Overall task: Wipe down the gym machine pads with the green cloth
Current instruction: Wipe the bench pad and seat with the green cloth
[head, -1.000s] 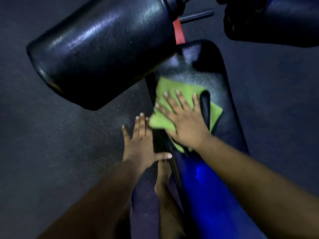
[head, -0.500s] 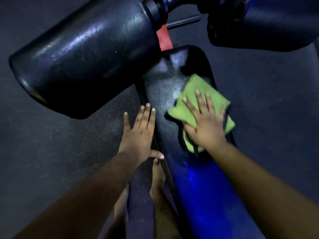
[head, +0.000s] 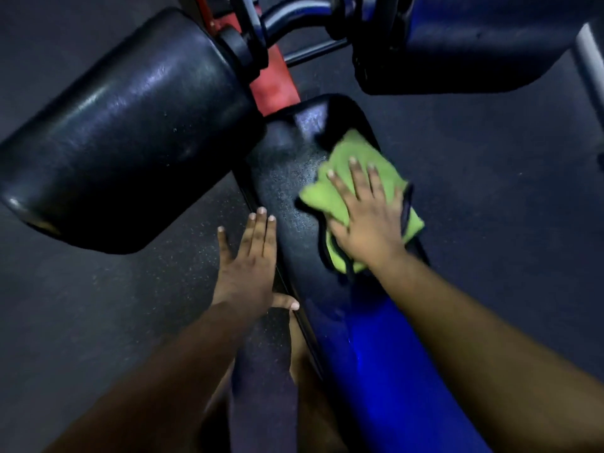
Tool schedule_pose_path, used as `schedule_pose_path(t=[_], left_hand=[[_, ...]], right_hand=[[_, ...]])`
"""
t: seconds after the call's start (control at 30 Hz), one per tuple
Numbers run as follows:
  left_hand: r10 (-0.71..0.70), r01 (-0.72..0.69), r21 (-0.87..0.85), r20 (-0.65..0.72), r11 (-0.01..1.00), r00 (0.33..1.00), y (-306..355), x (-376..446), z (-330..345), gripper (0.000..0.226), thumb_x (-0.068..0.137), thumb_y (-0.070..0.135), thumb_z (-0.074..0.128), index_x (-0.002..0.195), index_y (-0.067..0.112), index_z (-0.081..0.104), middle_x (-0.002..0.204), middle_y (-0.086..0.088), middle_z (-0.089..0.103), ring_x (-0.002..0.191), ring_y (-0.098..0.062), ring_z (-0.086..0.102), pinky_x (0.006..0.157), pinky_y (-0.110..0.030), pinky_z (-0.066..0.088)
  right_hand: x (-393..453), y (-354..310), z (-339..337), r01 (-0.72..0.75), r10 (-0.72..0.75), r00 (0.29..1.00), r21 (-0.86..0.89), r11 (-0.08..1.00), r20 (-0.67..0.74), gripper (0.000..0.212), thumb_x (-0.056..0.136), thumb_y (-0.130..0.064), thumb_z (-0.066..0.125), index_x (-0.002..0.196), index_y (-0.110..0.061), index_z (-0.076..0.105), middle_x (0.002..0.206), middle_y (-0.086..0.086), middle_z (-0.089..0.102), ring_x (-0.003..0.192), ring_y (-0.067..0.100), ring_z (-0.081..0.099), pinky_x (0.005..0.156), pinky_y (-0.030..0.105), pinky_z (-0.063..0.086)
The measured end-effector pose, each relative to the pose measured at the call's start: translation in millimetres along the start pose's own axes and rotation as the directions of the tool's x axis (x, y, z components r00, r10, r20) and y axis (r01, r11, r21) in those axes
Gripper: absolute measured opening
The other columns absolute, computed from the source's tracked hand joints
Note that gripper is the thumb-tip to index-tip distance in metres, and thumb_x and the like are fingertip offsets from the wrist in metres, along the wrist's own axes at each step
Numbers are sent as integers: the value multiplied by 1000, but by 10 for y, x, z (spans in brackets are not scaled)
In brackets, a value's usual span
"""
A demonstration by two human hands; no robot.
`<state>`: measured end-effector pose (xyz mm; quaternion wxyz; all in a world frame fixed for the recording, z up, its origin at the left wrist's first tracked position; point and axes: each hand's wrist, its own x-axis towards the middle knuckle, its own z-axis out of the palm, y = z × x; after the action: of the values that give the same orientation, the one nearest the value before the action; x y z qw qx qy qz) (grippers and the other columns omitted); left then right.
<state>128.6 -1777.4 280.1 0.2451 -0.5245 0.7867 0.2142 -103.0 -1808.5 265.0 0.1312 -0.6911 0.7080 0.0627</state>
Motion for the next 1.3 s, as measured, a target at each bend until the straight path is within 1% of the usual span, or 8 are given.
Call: schedule_pose_path(t=[0.33, 0.47, 0.57, 0.73, 0.9, 0.97, 1.2, 1.3], left_hand=[[130, -117, 87, -157, 989, 979, -42, 12, 60, 162, 50, 98, 51, 151, 1, -32, 162, -16, -35, 153, -28, -26, 119, -70, 0], [175, -165, 69, -172, 984, 969, -181, -21, 36, 162, 48, 93, 61, 158, 1, -15, 169, -17, -12, 157, -28, -9, 120, -70, 2], [315, -295, 171, -106, 940, 943, -221, -40, -28, 157, 53, 92, 60, 158, 3, -16, 169, -16, -15, 157, -29, -9, 120, -70, 3], [491, -458, 260, -77, 850, 868, -89, 65, -64, 147, 61, 91, 57, 160, 6, -12, 169, -13, -16, 157, -26, -13, 120, -69, -3], [509, -466, 308, -74, 829, 857, -42, 127, 28, 147, 57, 87, 62, 160, 0, 4, 170, -16, -2, 158, -28, 0, 119, -69, 2], [531, -489, 346, -32, 801, 847, -84, 96, 29, 148, 57, 86, 64, 161, 1, 3, 170, -16, -3, 158, -28, 0, 119, -70, 3], [629, -598, 382, 54, 705, 776, 115, 8, 131, 148, 59, 83, 68, 161, 5, -4, 170, -10, -13, 158, -24, -10, 120, -69, 0], [626, -596, 372, 48, 712, 778, 240, -49, 250, 148, 59, 83, 68, 161, 5, -7, 169, -10, -15, 157, -24, -10, 121, -67, -2]], right_hand=[[277, -217, -19, -293, 291, 956, 78, 953, 34, 84, 92, -64, 46, 160, -45, 2, 171, -2, -12, 158, 33, -5, 112, 79, 13], [-981, -638, 334, -20, 20, 999, 23, 1000, 28, 99, 80, -64, 60, 161, -44, 6, 173, 0, -1, 158, 29, 4, 120, 68, 10], [-1989, -117, 507, -206, 206, 976, -18, 978, 70, 110, 73, -70, 65, 158, -52, -3, 172, -2, 6, 157, 28, 13, 116, 73, 15], [-1631, -31, 411, -816, 813, 572, 175, 551, 104, 85, 83, -75, 26, 159, -49, -1, 172, 1, -7, 158, 31, -2, 108, 83, 12], [-1373, -861, 478, -427, 423, 904, 166, 889, 60, 94, 82, -67, 56, 160, -47, 8, 172, -1, -4, 158, 29, -1, 116, 75, -2], [-1871, -625, 582, -423, 421, 906, 106, 900, 42, 97, 78, -67, 62, 159, -50, 11, 172, -4, 2, 158, 25, 4, 117, 73, 0], [-2802, -251, 752, -957, 978, 175, 253, 142, 115, 85, 80, -68, 29, 160, -46, 12, 172, 2, 6, 158, 29, 7, 110, 80, 13], [-2220, -726, 690, -863, 888, 455, 278, 422, 64, 91, 76, -66, 39, 160, -44, 13, 172, 3, 7, 157, 31, 9, 112, 80, 8]])
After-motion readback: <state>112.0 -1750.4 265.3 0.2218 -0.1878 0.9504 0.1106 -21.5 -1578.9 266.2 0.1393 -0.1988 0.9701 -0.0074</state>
